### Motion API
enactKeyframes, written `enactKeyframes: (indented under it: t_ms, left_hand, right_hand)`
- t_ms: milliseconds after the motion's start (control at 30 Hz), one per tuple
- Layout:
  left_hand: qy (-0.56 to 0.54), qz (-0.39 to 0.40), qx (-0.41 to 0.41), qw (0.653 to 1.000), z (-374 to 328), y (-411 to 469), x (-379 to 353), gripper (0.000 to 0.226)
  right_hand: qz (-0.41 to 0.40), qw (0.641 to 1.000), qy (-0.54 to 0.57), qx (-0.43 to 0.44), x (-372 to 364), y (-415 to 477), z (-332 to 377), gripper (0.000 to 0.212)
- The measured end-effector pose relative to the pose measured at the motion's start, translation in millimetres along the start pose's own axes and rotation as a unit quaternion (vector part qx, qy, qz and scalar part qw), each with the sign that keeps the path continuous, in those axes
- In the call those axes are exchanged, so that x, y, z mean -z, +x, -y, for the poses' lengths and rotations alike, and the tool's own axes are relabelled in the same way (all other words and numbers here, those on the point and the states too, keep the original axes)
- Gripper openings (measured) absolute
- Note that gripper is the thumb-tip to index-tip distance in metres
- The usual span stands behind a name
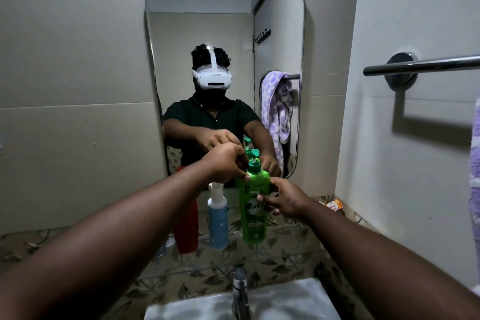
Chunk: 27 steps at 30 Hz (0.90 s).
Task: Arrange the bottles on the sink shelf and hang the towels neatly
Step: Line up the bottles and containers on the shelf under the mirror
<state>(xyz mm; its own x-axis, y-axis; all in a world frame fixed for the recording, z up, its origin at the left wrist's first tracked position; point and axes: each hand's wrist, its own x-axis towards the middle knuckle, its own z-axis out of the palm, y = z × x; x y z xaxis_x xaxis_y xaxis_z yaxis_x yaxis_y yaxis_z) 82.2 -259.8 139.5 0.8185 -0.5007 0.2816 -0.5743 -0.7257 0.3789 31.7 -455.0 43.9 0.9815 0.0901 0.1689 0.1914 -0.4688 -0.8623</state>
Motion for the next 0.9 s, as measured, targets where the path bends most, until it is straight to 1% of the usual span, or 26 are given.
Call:
enactKeyframes:
  t_ms: [133, 233, 367, 500, 667, 767, 900]
  left_hand:
    - [0.002, 0.01, 0.001, 1.0, 0, 0, -1, 0.037]
    - [0.012, 0.022, -0.001, 1.0, 0, -2, 2, 0.036]
    - [0.049, 0.043, -0.02, 0.998, -1, -6, 9, 0.036]
    - [0.06, 0.04, -0.029, 0.997, 0, -11, 11, 0.037]
    - [0.062, 0.021, -0.036, 0.997, 1, -14, 10, 0.031]
    - [0.067, 0.0, -0.038, 0.997, 2, -16, 13, 0.029]
    - [0.063, -0.003, -0.031, 0.998, -1, -23, 10, 0.031]
  right_hand:
    - [0.012, 1.0, 0.006, -0.005, 1, 0, 1, 0.03]
    - [0.014, 1.0, 0.005, -0.004, 2, -1, 2, 0.037]
    - [0.017, 1.0, 0.011, 0.002, 3, -3, -1, 0.031]
    - [0.018, 1.0, 0.023, -0.011, 3, -8, -8, 0.037]
    - [-0.001, 0.999, -0.019, -0.029, 2, -11, -6, 0.046]
    - [-0.017, 0.998, -0.054, -0.041, 2, -14, -4, 0.056]
    - [-0.04, 0.996, -0.06, -0.049, -2, -18, -1, 0.06]
